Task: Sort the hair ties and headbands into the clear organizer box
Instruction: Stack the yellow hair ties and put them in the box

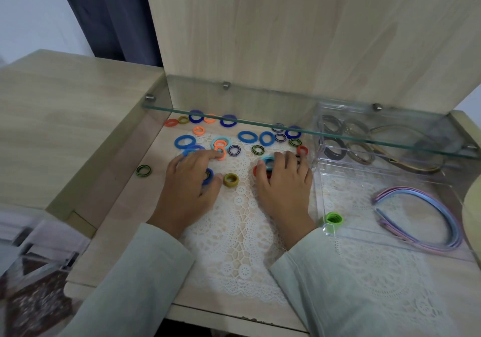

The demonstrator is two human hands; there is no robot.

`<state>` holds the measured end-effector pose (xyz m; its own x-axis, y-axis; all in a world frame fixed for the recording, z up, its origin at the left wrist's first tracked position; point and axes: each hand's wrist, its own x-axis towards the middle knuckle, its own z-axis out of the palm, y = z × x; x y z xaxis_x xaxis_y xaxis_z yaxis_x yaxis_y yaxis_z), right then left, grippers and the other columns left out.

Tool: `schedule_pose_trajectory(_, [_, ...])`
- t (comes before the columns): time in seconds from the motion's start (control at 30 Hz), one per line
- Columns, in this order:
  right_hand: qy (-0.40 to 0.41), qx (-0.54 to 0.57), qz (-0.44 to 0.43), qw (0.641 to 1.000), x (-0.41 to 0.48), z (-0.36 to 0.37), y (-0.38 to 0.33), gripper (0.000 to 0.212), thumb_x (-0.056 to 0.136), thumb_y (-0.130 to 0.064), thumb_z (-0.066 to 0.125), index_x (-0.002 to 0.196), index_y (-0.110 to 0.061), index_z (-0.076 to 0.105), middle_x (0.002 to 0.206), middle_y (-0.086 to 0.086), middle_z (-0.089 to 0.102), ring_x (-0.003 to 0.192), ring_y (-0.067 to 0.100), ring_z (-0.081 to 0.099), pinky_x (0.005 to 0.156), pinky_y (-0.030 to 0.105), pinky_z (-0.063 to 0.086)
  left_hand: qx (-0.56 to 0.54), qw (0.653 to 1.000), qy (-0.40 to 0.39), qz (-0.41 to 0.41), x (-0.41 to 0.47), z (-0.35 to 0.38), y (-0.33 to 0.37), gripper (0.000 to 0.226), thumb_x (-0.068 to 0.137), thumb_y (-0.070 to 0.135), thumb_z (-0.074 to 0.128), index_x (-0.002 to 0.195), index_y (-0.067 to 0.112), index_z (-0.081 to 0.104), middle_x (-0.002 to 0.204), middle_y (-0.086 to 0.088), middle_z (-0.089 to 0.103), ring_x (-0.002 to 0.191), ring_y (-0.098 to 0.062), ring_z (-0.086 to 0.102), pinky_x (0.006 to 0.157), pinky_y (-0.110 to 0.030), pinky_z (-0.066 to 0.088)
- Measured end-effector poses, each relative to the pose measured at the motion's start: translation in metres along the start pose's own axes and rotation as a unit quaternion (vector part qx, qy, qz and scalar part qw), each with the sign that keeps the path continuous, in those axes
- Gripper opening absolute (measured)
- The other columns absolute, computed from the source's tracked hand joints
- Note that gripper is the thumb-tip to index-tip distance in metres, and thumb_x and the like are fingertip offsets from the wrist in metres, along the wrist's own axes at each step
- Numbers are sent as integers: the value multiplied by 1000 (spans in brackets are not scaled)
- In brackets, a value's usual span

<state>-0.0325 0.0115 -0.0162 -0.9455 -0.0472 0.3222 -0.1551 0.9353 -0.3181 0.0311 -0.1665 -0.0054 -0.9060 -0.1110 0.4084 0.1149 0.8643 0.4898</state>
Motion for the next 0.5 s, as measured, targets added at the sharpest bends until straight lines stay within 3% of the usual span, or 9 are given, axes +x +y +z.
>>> schedule_pose_trajectory(0.13, [-9, 3, -2, 1000, 0, 0, 1, 60, 90, -53, 25, 129, -14, 49, 139, 10, 46, 143, 34, 20, 113, 49, 21, 126, 988, 52, -73, 6, 4, -5, 47, 88, 34, 41, 130, 19, 54, 144, -6, 48, 133, -26, 44, 105, -50, 37])
schedule_pose_trajectory(0.27, [-18, 9, -1, 1000, 1, 0, 1, 59, 93, -52, 29, 134, -13, 45, 143, 11, 43, 145, 33, 14, 115, 49, 17, 175, 973, 28, -149, 31, 3, -20, 61, 88, 43, 35, 135, 8, 51, 144, -17, 47, 132, -38, 43, 99, -54, 39])
schedule_pose_trajectory(0.37, [-12, 6, -1, 1000, 1, 0, 0, 62, 91, -53, 25, 133, -13, 46, 141, 11, 44, 144, 34, 16, 115, 49, 18, 195, 968, 15, -160, 54, 2, -36, 71, 85, 48, 26, 132, 1, 53, 136, -23, 52, 119, -42, 52, 90, -53, 43])
schedule_pose_trajectory(0.43, [-11, 4, -1, 1000, 1, 1, 0, 61, 91, -53, 26, 132, -13, 47, 140, 11, 44, 144, 34, 16, 116, 49, 18, 186, 967, 10, -176, 68, 1, -40, 70, 86, 47, 26, 132, 1, 52, 135, -25, 51, 117, -43, 52, 92, -51, 41])
schedule_pose_trajectory(0.5, [-9, 3, -2, 1000, 2, 2, 1, 61, 91, -53, 26, 131, -13, 48, 140, 12, 44, 144, 35, 17, 116, 50, 19, 177, 963, -14, -203, 83, 1, -42, 58, 96, 41, 36, 137, 3, 47, 142, -23, 45, 127, -41, 44, 102, -49, 35])
